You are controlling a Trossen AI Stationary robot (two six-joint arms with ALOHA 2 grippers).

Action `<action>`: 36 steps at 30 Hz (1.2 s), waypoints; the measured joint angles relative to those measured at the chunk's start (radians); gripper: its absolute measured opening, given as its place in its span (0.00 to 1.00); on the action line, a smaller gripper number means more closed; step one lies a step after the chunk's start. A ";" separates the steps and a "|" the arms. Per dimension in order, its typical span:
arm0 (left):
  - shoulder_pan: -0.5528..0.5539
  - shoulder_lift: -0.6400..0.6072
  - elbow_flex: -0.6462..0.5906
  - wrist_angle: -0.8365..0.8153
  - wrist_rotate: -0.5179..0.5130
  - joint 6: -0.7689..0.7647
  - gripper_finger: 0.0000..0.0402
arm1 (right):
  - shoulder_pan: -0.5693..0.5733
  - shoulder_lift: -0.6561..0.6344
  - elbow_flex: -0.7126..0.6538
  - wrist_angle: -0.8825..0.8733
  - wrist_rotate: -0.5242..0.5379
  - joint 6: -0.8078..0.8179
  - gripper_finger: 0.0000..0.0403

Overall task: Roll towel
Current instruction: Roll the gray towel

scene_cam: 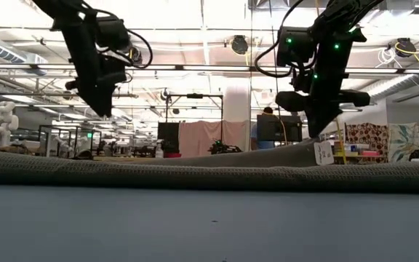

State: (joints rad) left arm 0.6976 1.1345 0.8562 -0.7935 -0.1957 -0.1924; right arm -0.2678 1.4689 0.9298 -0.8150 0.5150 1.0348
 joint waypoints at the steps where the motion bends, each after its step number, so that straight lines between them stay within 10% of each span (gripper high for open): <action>1: 0.011 0.007 0.000 0.009 0.018 0.003 0.37 | 0.000 0.000 0.000 -0.001 -0.004 0.000 0.05; 19: 0.034 0.027 -0.001 0.047 0.193 -0.003 0.37 | -0.068 -0.001 0.232 -0.235 -0.074 -0.082 0.53; 29: -0.021 0.027 -0.001 0.029 0.512 -0.060 0.37 | 0.027 -0.002 0.222 -0.092 -0.401 -0.179 0.48; 36: -0.213 0.027 -0.002 0.029 0.529 -0.115 0.37 | 0.209 -0.001 0.002 0.145 -0.464 -0.057 0.39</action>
State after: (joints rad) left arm 0.4847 1.1610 0.8547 -0.7647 0.3337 -0.3076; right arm -0.0586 1.4681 0.9320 -0.6703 0.0507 0.9775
